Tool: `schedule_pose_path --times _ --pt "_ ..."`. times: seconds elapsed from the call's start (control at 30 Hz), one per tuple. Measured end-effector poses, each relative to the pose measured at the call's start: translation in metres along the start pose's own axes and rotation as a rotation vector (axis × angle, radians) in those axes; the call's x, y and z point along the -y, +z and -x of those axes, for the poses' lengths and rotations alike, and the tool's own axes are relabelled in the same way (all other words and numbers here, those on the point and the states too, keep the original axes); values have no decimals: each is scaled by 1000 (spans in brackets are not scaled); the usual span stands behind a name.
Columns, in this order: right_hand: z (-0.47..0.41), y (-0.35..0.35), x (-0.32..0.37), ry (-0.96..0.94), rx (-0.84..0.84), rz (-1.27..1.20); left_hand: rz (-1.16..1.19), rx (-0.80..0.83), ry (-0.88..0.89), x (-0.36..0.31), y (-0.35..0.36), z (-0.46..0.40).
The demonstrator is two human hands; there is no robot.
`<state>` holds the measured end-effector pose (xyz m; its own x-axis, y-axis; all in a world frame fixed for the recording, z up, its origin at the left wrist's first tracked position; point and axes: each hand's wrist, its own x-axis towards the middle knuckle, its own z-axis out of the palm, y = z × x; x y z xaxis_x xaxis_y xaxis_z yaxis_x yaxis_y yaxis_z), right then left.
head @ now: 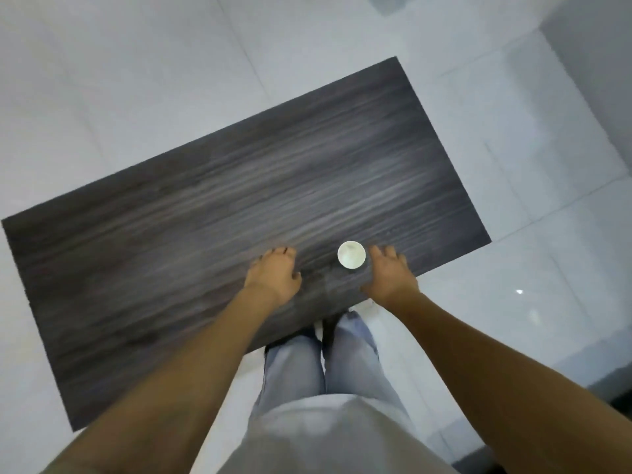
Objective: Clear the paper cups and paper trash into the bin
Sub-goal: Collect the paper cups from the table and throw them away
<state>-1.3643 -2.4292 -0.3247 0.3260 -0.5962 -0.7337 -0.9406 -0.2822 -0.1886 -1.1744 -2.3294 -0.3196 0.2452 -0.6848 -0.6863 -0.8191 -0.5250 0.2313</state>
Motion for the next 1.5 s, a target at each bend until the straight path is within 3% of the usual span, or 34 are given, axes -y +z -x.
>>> schedule_pose_path --times 0.33,0.63,0.9,1.2,1.5 --pt "-109 63 20 -99 43 193 145 24 -155 36 76 -55" --pt "-135 102 19 -136 53 304 210 54 -246 71 122 -62" --pt "-75 47 73 -283 31 315 306 2 -319 80 79 10" --pt "30 -41 178 -604 -36 435 482 -294 -504 87 -4 153" --pt "153 -3 293 -932 43 742 626 -506 -698 125 12 309"
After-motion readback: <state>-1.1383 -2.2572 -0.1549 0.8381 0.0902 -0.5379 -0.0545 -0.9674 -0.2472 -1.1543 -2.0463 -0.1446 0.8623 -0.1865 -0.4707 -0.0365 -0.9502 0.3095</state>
